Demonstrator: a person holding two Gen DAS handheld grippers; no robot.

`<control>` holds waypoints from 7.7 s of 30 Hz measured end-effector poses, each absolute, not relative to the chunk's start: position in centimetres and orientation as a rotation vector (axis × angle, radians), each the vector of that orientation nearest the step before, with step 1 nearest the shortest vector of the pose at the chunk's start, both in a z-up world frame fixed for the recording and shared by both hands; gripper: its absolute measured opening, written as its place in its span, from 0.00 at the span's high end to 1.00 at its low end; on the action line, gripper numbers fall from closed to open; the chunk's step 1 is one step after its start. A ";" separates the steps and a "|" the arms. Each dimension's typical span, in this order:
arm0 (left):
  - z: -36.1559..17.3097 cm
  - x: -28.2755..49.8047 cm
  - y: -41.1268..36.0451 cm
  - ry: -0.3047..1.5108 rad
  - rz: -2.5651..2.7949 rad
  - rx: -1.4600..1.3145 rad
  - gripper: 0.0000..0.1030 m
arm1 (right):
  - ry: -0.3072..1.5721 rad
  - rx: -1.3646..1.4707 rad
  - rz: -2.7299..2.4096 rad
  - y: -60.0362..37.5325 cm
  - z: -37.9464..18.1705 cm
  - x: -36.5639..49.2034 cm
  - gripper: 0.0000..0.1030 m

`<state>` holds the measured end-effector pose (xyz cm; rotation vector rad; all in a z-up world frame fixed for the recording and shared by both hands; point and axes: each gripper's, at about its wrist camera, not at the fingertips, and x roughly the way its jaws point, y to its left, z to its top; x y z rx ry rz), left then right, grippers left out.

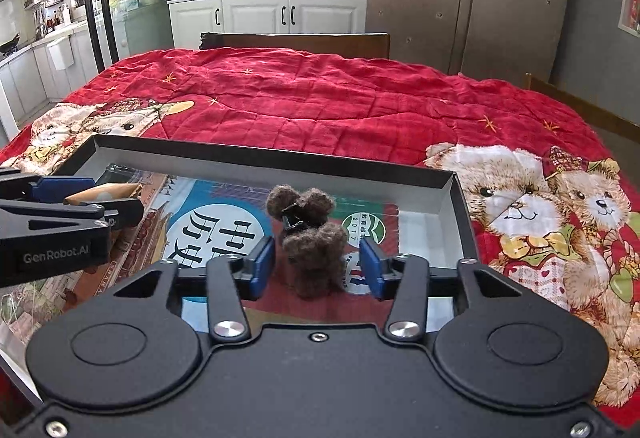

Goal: Organize objects
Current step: 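Carry both held items up and over the open black box, then open both tools to drop the items into the black box, then withdraw both tools from the box toward the remaining scrunchies, then grasp the light blue crocheted scrunchie with the left tool while the right grasps the brown braided scrunchie, then carry both scrunchies up and over the open black box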

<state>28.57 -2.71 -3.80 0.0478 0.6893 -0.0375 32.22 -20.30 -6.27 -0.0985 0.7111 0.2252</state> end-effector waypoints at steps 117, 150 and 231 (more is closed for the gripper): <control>-5.9 7.5 4.5 0.690 -0.145 0.091 0.20 | 0.691 -0.071 0.268 -28.1 -7.2 7.7 0.65; -6.1 7.1 3.4 0.696 -0.211 0.099 0.70 | 0.674 -0.098 0.270 -27.8 -7.4 7.4 0.87; 3.7 12.4 -0.5 0.422 -0.286 0.083 0.87 | 0.446 -0.159 0.267 -25.3 1.1 14.0 0.88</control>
